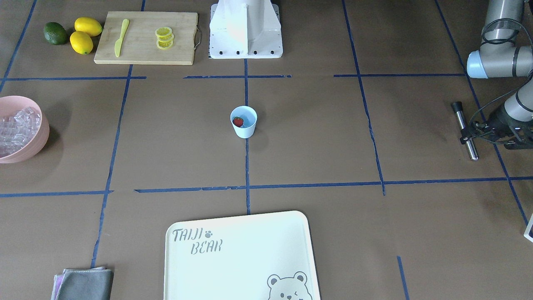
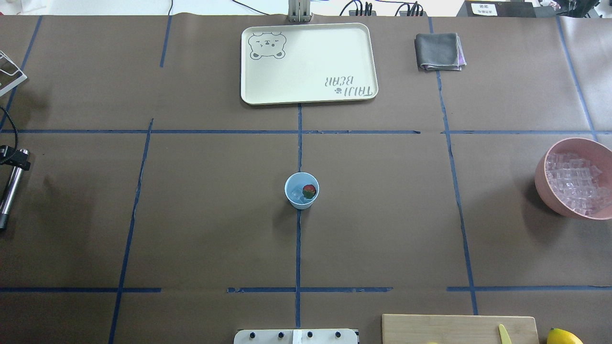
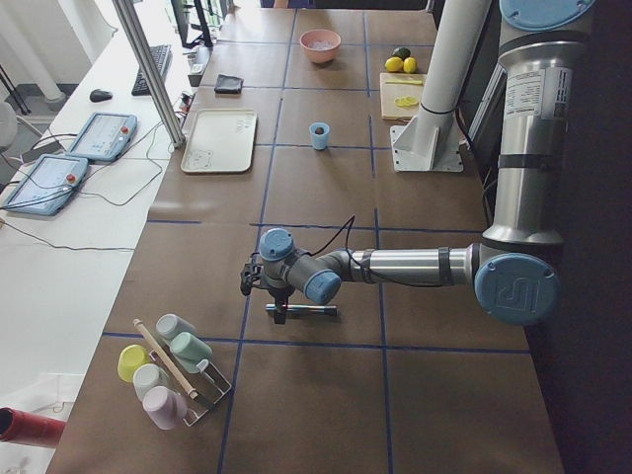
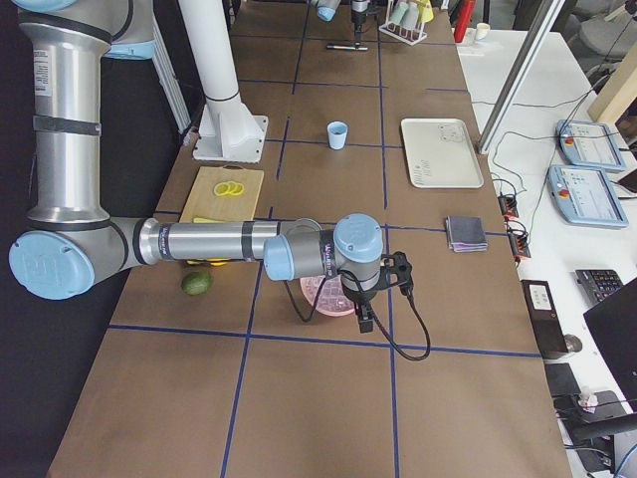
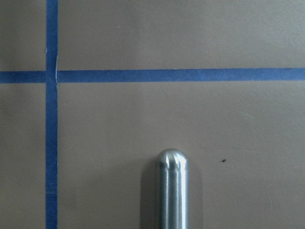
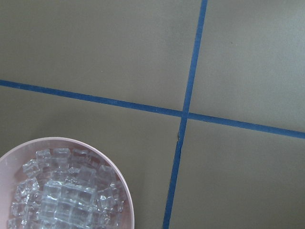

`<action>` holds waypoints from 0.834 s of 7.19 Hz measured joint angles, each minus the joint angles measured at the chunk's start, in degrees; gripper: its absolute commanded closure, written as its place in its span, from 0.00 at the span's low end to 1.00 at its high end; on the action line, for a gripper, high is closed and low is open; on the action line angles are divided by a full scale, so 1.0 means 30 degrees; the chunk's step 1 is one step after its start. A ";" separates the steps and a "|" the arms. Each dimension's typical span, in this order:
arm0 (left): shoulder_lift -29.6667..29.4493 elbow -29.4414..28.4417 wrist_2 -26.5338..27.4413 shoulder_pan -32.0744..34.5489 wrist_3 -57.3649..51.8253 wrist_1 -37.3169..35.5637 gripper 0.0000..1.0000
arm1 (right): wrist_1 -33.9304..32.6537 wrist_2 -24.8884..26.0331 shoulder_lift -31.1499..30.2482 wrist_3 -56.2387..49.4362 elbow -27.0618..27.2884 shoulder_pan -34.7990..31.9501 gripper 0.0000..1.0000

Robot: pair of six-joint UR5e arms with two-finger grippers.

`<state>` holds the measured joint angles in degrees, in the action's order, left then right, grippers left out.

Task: Mash ice and strawberries in cup
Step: 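Lower the left gripper onto the metal pestle and close on it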

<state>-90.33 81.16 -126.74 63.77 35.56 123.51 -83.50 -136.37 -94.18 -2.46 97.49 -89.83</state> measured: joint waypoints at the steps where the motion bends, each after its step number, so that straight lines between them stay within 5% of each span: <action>1: -0.0138 -0.0202 0.0001 -0.0008 0.0058 0.0033 0.00 | 0.0000 -0.0001 -0.0008 0.0000 -0.0004 0.0000 0.00; 6: -0.0269 -0.1330 -0.0026 -0.0251 0.0174 0.1590 0.01 | 0.0000 0.0007 0.0013 0.0001 -0.0002 -0.0017 0.00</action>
<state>-91.14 77.17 -126.82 63.01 36.08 128.28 -83.50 -136.34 -94.14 -2.46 97.48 -89.88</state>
